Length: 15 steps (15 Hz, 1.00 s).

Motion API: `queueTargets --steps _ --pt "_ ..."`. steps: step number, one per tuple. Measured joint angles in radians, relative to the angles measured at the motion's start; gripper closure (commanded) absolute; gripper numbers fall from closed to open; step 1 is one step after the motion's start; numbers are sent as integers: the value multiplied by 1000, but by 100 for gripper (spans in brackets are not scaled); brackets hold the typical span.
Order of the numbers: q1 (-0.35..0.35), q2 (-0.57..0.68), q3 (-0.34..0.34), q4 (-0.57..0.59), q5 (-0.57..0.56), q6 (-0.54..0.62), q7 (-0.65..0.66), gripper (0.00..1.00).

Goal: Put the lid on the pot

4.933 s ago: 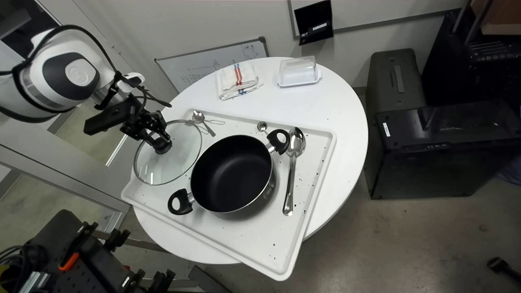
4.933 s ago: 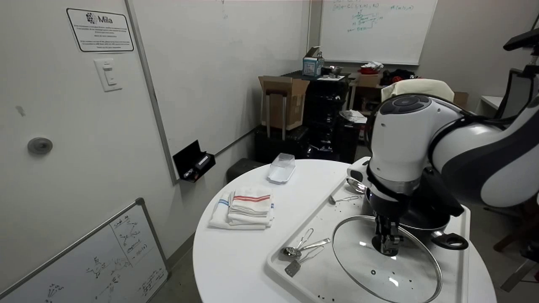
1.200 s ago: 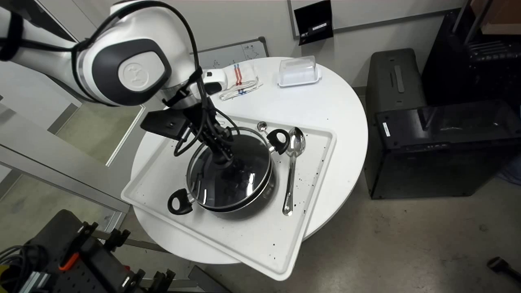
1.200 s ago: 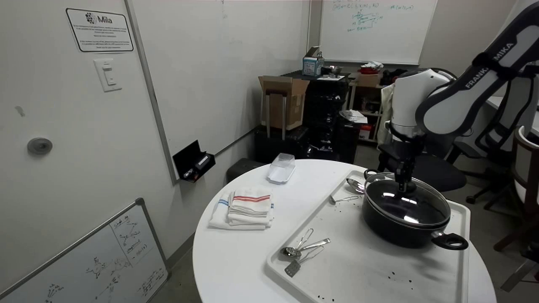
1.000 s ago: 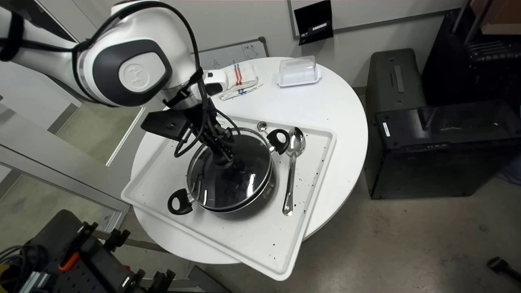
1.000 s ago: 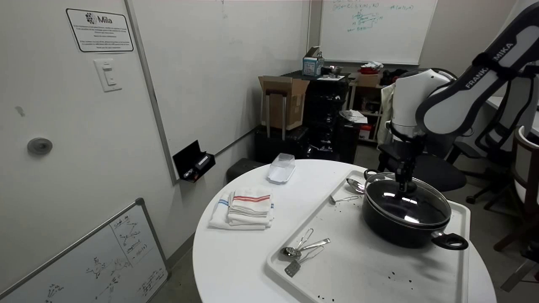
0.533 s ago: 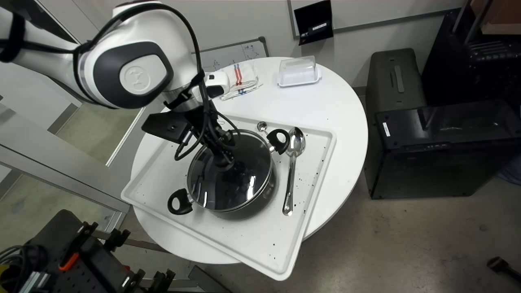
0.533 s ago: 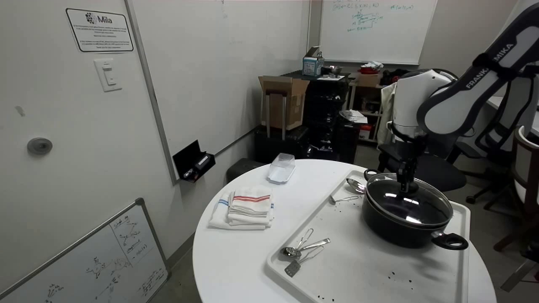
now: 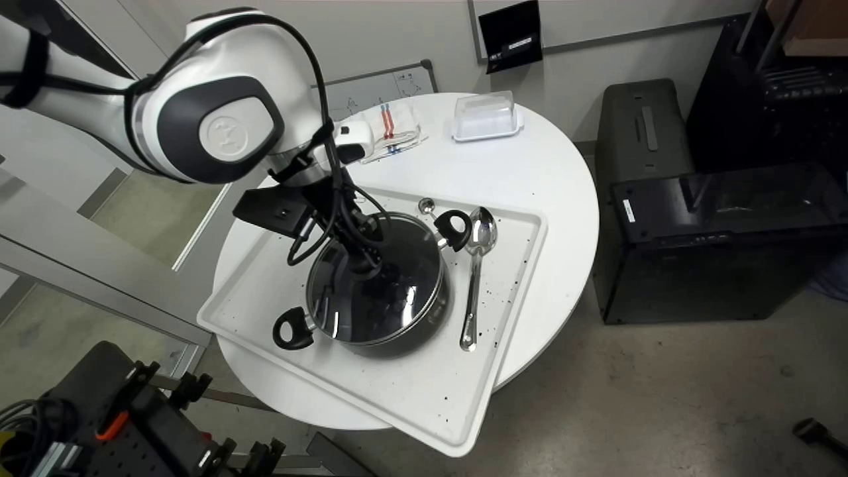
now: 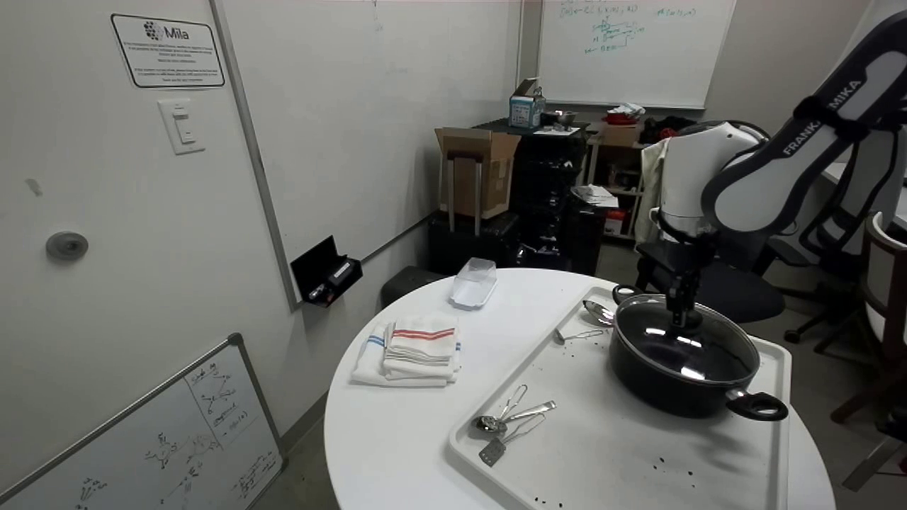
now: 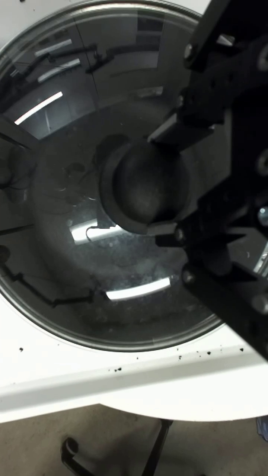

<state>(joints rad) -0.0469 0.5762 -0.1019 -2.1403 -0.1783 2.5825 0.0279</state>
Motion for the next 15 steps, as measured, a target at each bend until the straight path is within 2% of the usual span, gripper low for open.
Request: queueTargets --steps 15 --pt "-4 15 3 -2 24 4 -2 76"
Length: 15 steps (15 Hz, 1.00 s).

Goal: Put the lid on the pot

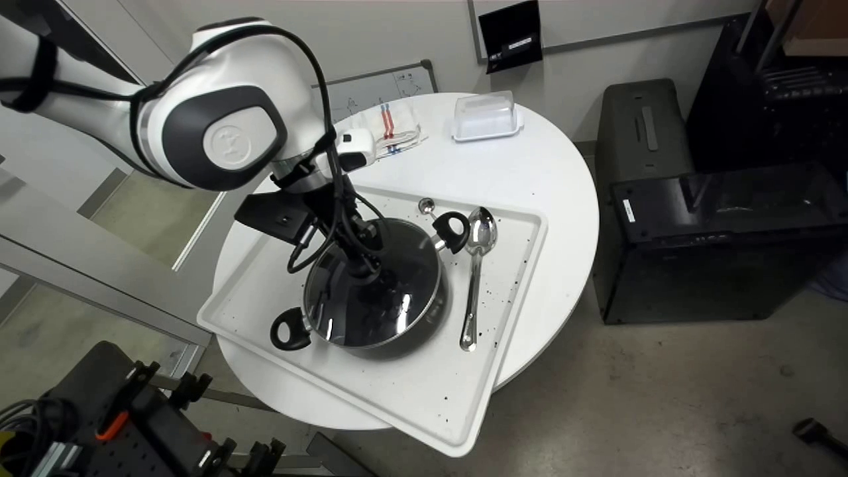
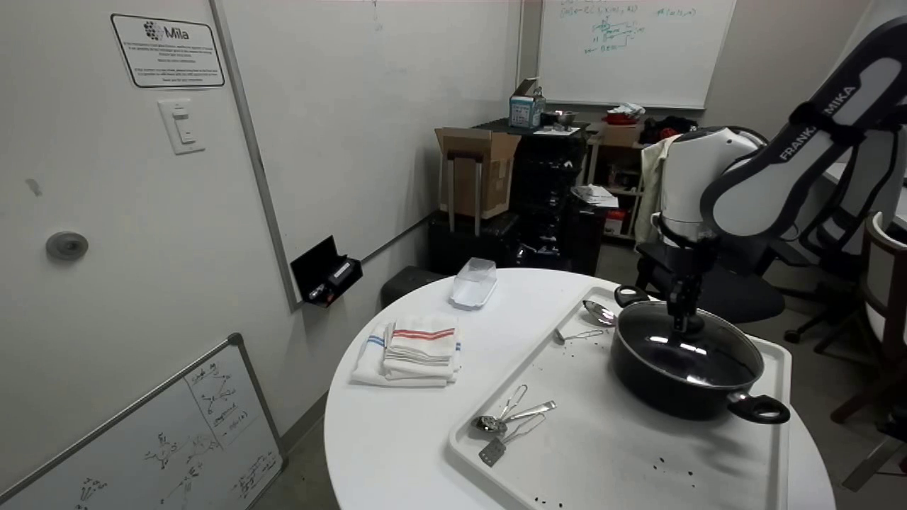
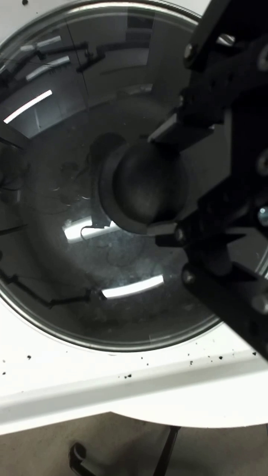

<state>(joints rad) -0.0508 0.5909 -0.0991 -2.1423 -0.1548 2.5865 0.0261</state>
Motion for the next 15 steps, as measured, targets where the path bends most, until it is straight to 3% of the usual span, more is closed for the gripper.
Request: queueTargets --steps 2,4,5,8,9,15 --pt "-2 3 0 5 11 -5 0 76" --pt "-3 4 0 9 16 -10 0 26" --pt "-3 4 0 9 17 -11 0 25" --pt "-3 4 0 9 17 -10 0 5" --pt "-3 3 0 9 17 -10 0 1" --pt "-2 -35 6 -7 17 -10 -7 0"
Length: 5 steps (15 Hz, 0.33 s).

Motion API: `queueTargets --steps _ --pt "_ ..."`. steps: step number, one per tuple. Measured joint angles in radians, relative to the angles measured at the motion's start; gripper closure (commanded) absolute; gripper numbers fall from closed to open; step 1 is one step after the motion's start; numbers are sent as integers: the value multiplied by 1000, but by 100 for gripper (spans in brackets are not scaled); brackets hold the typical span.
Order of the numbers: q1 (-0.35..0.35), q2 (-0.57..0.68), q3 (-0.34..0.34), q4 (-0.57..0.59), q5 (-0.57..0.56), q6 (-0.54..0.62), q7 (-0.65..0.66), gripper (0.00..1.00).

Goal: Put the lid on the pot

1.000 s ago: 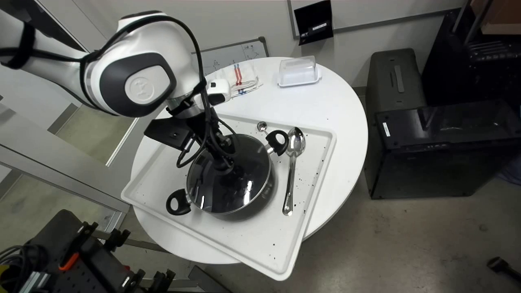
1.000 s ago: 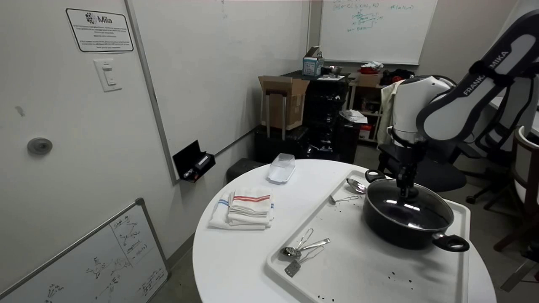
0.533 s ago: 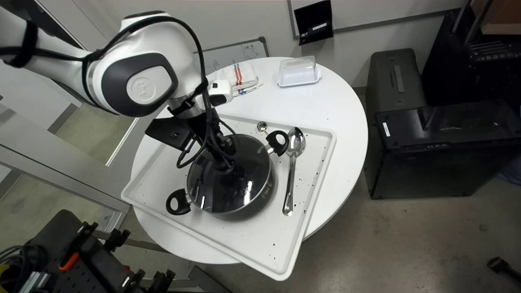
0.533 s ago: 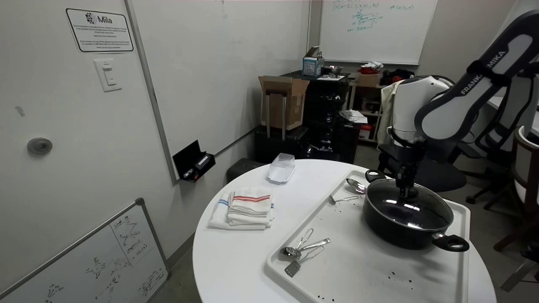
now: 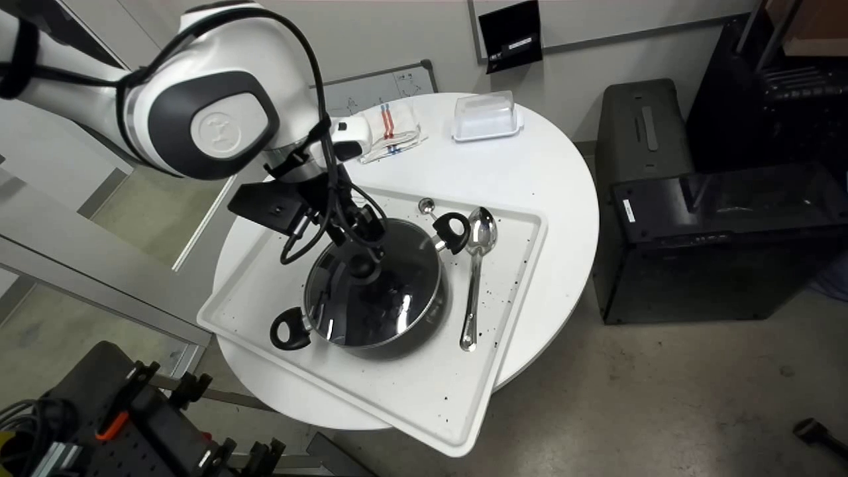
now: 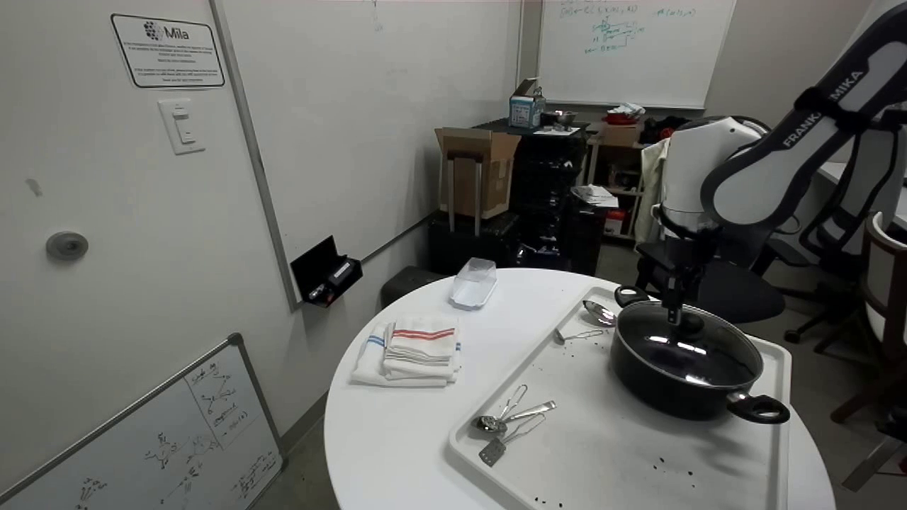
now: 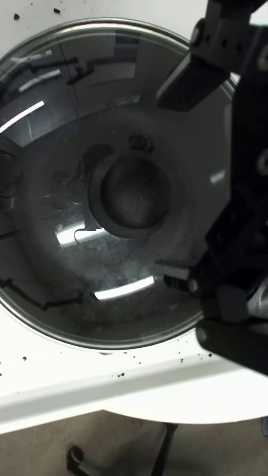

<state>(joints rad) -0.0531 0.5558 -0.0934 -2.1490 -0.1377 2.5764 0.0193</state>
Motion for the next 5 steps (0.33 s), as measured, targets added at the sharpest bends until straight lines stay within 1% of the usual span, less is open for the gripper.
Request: queueTargets --steps 5 --pt "3 -66 2 -47 -1 0 -6 0"
